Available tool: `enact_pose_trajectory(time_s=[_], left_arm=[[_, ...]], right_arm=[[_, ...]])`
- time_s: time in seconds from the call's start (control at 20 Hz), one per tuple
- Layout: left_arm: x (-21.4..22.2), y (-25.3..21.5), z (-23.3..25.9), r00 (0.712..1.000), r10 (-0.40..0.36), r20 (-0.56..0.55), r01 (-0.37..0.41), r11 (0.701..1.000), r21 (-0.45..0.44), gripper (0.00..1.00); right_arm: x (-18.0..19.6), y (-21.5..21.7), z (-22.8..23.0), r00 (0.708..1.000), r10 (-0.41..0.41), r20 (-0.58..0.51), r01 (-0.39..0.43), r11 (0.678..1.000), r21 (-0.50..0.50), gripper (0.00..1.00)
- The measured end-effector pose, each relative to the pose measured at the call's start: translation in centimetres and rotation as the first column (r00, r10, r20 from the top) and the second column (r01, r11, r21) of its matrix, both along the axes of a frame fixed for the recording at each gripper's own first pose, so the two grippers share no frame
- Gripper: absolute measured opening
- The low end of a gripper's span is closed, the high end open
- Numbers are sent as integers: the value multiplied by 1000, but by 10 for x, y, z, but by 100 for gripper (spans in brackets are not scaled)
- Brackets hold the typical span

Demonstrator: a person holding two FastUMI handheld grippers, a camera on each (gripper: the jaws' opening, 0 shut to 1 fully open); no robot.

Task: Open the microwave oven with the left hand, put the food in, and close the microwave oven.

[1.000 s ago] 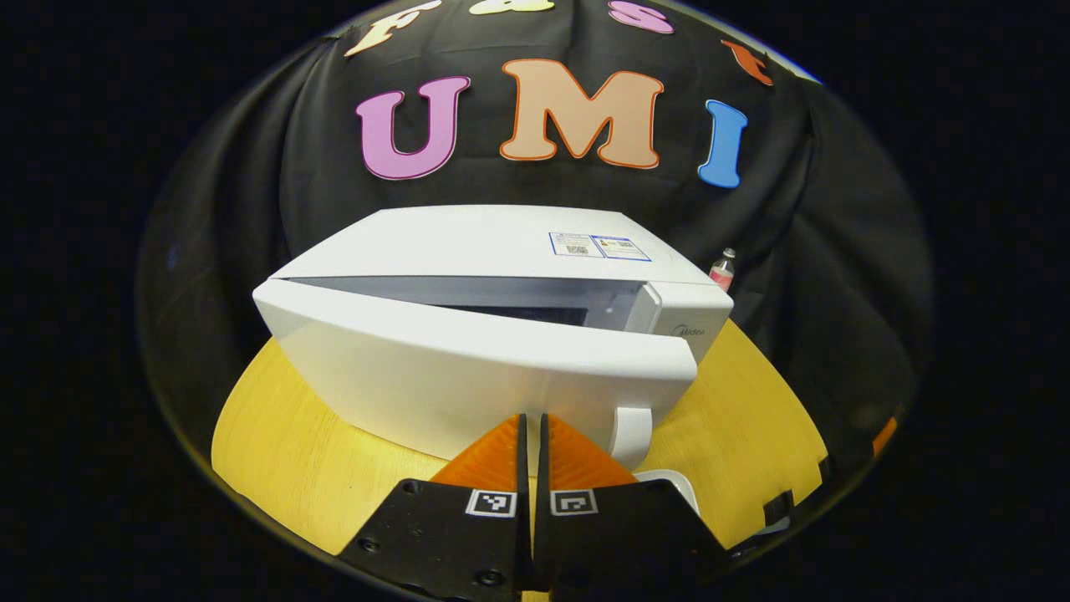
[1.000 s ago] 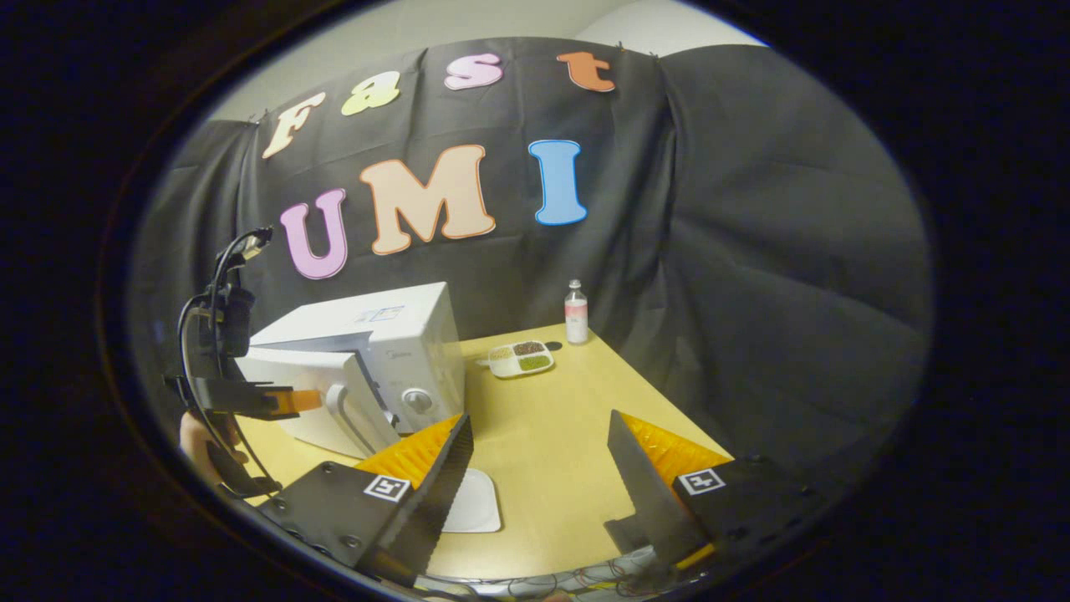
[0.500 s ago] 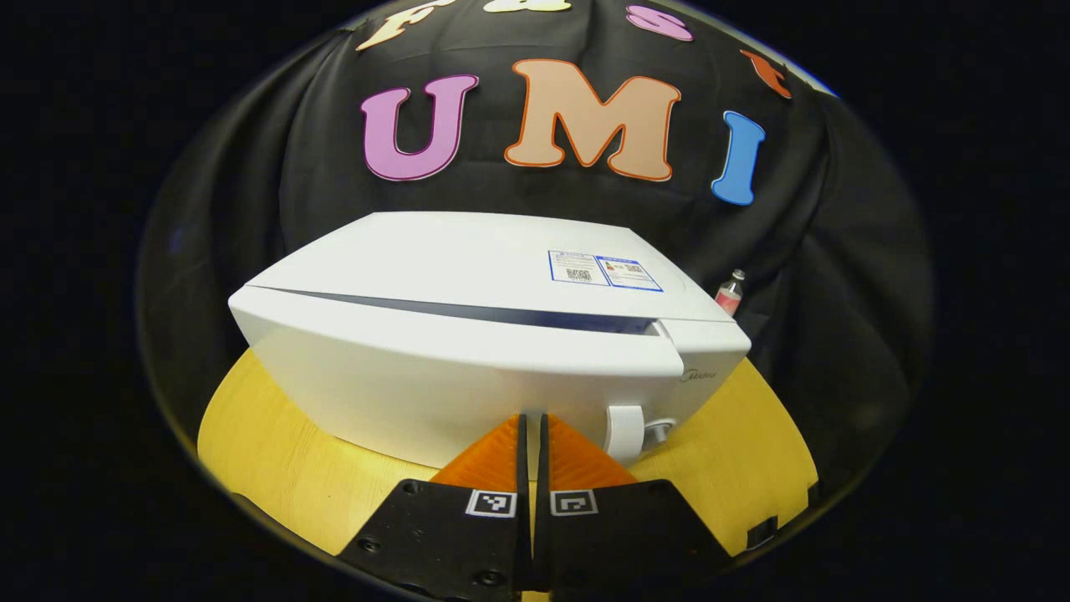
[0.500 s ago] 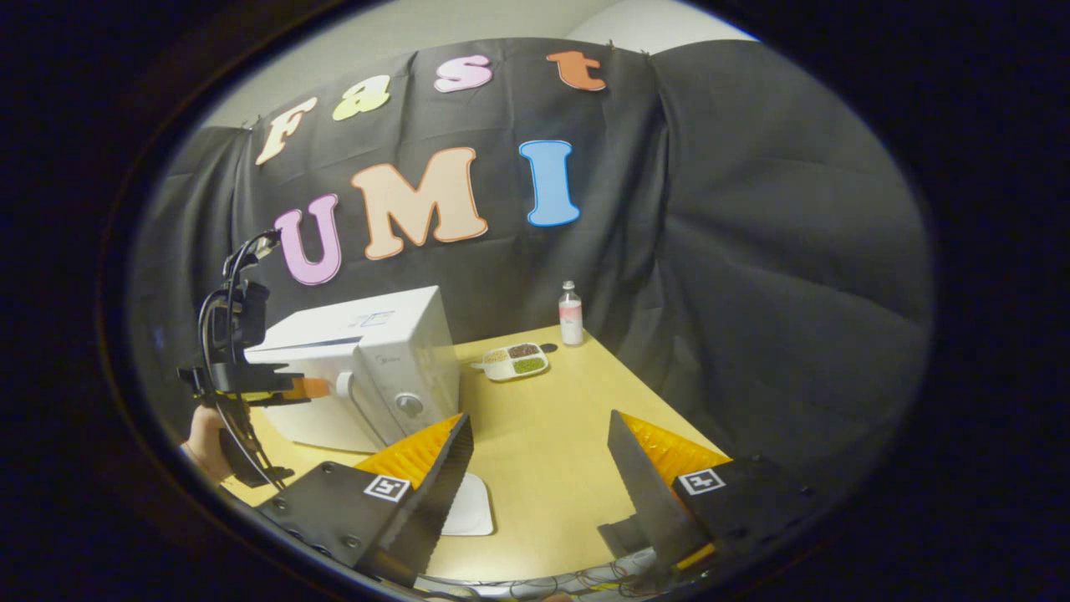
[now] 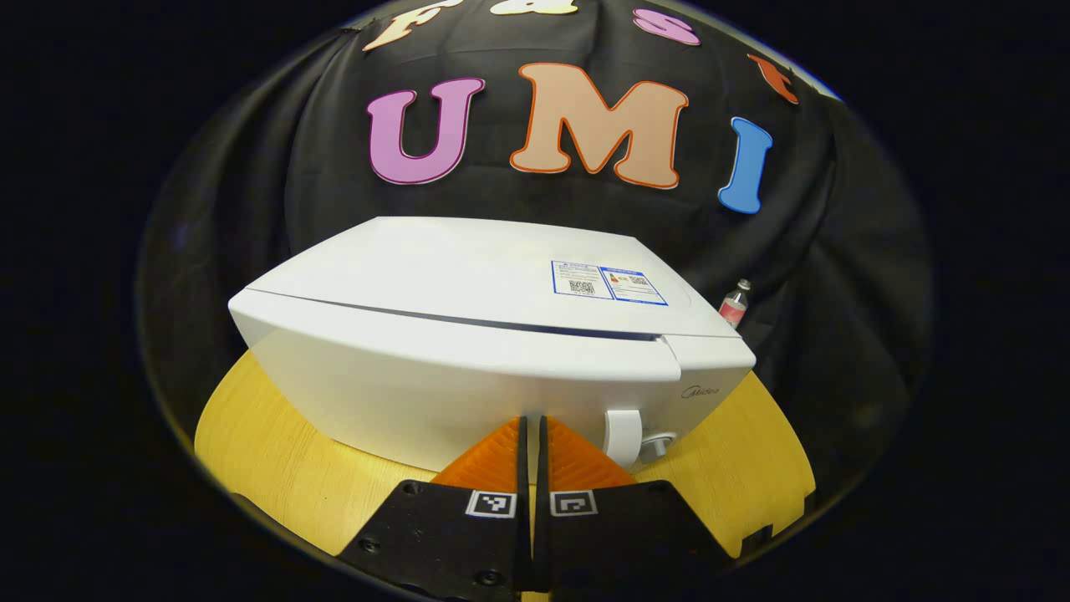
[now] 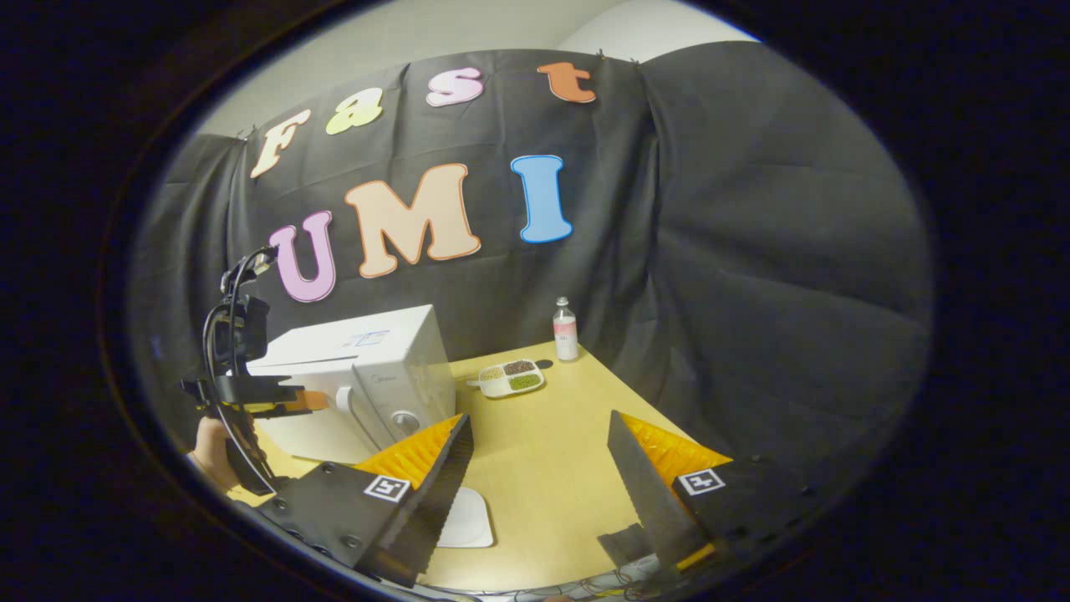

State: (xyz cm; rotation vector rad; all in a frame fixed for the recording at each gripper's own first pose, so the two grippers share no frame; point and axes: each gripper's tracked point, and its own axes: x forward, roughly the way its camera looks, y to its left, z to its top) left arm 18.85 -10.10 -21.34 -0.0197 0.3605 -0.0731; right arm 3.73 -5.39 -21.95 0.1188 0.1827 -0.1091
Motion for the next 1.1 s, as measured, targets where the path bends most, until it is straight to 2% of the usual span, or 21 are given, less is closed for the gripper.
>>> enact_pose_trajectory(time_s=[0.15,0.2,0.25,0.3,0.35,0.4,0.45,0.5,0.55,0.6,0.65,0.7,0.75,0.85,0.9,0.95,1.0,1.1], left_arm=[[1,-1,-3,1000,4,2,-4,1000,-13,1],[2,-1,-4,1000,0,2,0,1000,-15,0],[10,1,1,1000,0,26,0,1000,-4,0],[8,3,-8,1000,10,-20,-11,1000,-23,1],[7,-1,-9,1000,12,-21,-13,999,-31,1],[9,-1,-8,1000,12,-14,-12,999,-31,1],[9,-2,-11,1000,11,-19,-12,1000,-27,1],[8,-2,-13,1000,12,-22,-13,1000,-21,1],[9,-2,-14,1000,10,-25,-11,1000,-13,1],[9,-2,-15,1000,4,-28,-4,1000,-4,1],[9,-3,-15,1000,-3,-26,3,1000,1,1],[9,-4,-15,1000,-14,-26,14,1000,1,2],[7,-8,-13,999,-30,-26,30,1000,2,3],[2,-7,-7,998,-57,-14,58,998,37,17],[-3,-7,-2,997,-73,-4,73,996,49,34],[-8,-6,2,997,-82,2,82,995,59,46],[-16,-5,3,995,-98,-5,98,994,58,73],[-34,-1,9,994,-107,-7,108,993,46,100]], right_arm=[[3,3,-4,1000,11,-7,-11,1000,3,99],[3,3,-5,1000,11,-10,-11,1000,3,92],[4,2,-5,1000,10,-11,-10,1000,5,92],[4,1,-6,1000,9,-13,-8,1000,8,92],[3,-1,-7,1000,7,-17,-7,1000,13,99],[3,-3,-11,1000,4,-27,-3,1000,16,100],[2,-6,-14,999,-4,-37,5,1000,21,92],[1,-9,-15,999,-11,-43,12,999,31,92],[0,-12,-15,999,-19,-43,21,999,45,92],[0,-14,-14,999,-28,-40,30,998,58,100],[0,-16,-15,999,-33,-37,36,997,68,100],[0,-15,-16,999,-34,-39,37,996,75,92],[-1,-14,-19,998,-33,-47,36,997,74,92],[-3,-14,-21,998,-27,-60,30,998,57,92],[-3,-10,-21,998,-17,-62,20,999,48,92],[-2,-7,-22,998,-5,-68,8,999,38,92],[-2,-5,-23,997,6,-75,-4,1000,24,92],[-1,4,-22,995,39,-88,-40,999,-8,92]])
